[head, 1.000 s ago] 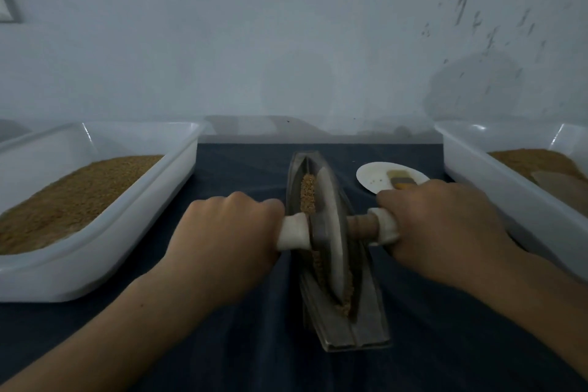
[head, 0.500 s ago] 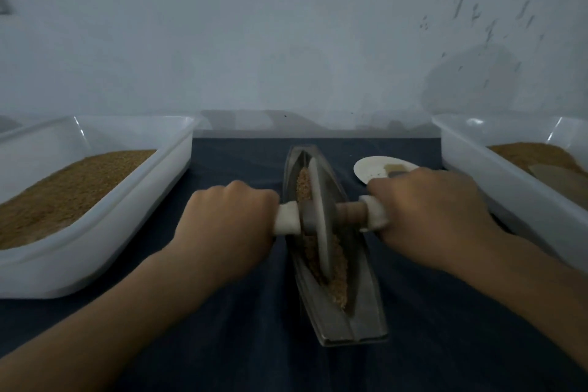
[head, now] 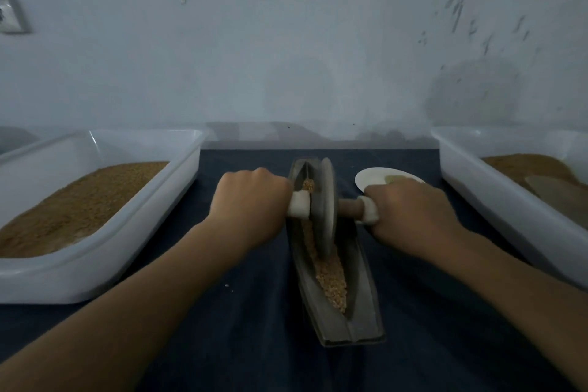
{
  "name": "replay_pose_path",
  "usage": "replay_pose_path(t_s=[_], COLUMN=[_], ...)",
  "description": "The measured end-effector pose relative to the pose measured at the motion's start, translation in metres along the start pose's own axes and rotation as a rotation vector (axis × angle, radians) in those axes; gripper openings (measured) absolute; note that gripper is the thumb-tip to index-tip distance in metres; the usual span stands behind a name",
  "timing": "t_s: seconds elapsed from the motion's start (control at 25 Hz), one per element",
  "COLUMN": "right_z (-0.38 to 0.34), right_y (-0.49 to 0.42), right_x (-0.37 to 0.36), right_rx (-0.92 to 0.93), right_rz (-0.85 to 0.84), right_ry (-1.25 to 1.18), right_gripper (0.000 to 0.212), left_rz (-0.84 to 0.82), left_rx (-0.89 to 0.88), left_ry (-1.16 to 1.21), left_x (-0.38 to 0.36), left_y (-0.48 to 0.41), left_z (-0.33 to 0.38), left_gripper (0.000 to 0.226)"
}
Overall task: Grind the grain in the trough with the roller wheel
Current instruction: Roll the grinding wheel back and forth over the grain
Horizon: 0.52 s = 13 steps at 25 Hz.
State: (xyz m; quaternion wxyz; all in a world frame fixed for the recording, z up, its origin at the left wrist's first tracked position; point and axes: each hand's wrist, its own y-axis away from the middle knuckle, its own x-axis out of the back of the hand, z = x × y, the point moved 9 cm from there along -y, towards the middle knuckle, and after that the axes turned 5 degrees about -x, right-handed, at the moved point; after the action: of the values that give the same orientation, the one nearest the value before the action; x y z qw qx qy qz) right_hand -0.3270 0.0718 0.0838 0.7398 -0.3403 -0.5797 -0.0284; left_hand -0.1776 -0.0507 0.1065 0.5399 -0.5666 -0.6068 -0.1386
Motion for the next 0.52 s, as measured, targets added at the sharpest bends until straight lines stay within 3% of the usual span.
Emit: replay_pose_path(t_s=[0.08,0.16,0.36,0.52], right_z=[-0.002,0.001,-0.004,-0.006], right_y=[0.032,0.044,-0.008,-0.039], right_x=[0.019,0.032,0.012,0.003], right_rx=[0.121,0.174,0.006,-0.040], right_rz=[0.115,0.153,0.041,-0.081], right_ry=[-0.016,-0.063,0.069,0.077], right_gripper=[0.023,0.028,0.029,0.024], left_rz=[0.104,0.165,-0.070,-0.195], left_rx=[-0.101,-0.145,0.032,0.083], left_ry=[0.011,0.039,0.066,0.145], left_x=[0.015,0.028,-0.019,-0.034], left_y=[0.036,0.052,0.006,-0.019], left_z=[0.008,0.001,-0.023,-0.031], left_gripper=[0.043,0.054,0.013,0.016])
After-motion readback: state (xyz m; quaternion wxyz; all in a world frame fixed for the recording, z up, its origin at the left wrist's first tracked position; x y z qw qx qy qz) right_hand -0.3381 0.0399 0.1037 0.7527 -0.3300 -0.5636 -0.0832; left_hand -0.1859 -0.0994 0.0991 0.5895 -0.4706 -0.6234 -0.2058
